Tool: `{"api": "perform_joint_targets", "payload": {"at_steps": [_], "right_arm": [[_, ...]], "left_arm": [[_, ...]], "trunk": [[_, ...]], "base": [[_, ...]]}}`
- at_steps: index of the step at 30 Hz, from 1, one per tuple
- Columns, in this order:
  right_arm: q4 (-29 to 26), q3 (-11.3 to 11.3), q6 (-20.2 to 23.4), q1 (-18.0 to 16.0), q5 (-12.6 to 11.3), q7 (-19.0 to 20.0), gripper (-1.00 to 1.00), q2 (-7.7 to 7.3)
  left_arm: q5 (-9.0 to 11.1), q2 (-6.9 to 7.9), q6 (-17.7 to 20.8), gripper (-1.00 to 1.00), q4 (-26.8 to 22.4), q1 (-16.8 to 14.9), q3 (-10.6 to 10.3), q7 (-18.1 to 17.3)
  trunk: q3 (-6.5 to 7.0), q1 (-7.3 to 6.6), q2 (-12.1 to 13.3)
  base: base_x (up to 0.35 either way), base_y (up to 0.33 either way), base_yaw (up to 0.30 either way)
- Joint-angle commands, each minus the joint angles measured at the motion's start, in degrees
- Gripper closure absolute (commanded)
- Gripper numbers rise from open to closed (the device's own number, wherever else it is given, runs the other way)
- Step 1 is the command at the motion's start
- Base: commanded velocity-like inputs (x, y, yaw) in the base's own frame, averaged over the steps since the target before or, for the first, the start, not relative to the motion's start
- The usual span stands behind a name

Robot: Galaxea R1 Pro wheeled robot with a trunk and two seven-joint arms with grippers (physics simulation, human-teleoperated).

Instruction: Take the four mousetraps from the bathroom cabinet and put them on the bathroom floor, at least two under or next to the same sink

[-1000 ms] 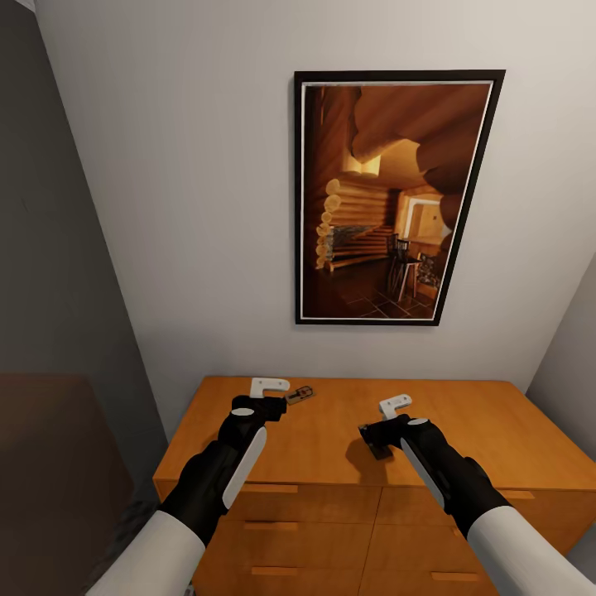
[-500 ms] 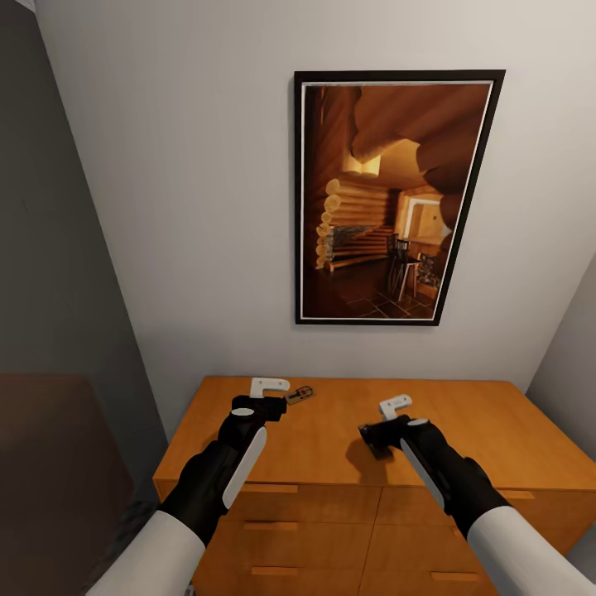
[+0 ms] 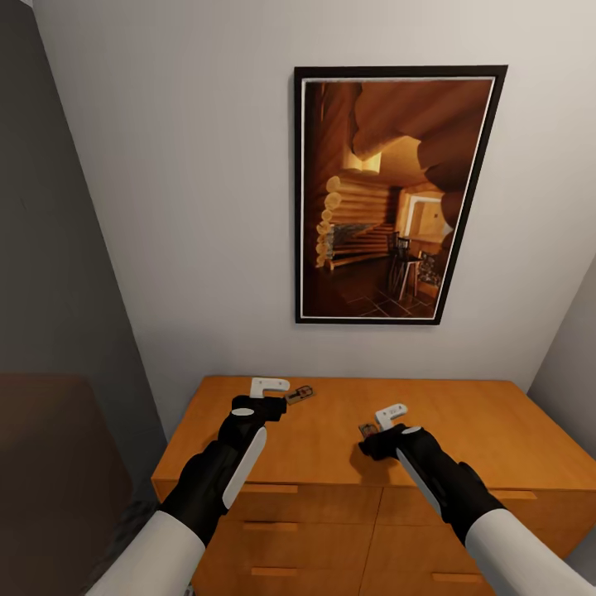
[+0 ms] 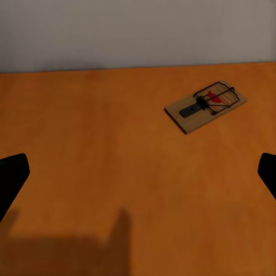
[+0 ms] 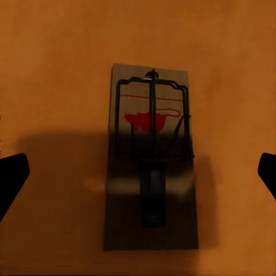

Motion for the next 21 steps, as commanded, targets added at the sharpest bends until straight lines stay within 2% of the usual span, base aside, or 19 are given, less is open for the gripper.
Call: {"api": "perform_joint_targets", "payload": {"at_steps": [1,21], "right_arm": [[-0.06,0.32,0.25,-0.07,-0.57,-0.24,-1.0,-0.08],[0.0,0.56,0.17,-0.07,-0.58,-0.49,-1.0,-0.08]], "left_arm": [[0.6,0.0,0.15,-1.0,-0.06,-0.06,-0.09,0.53],[0.6,0.0,0.15,-1.0,-0.04,-0.06,-0.09,0.53]], "trunk": [[-0.13,0.04,-0.13],[-0.13,0.04,-0.13]], "base": [[0.0,0.0,0.0],[0.0,0.0,0.0]]}}
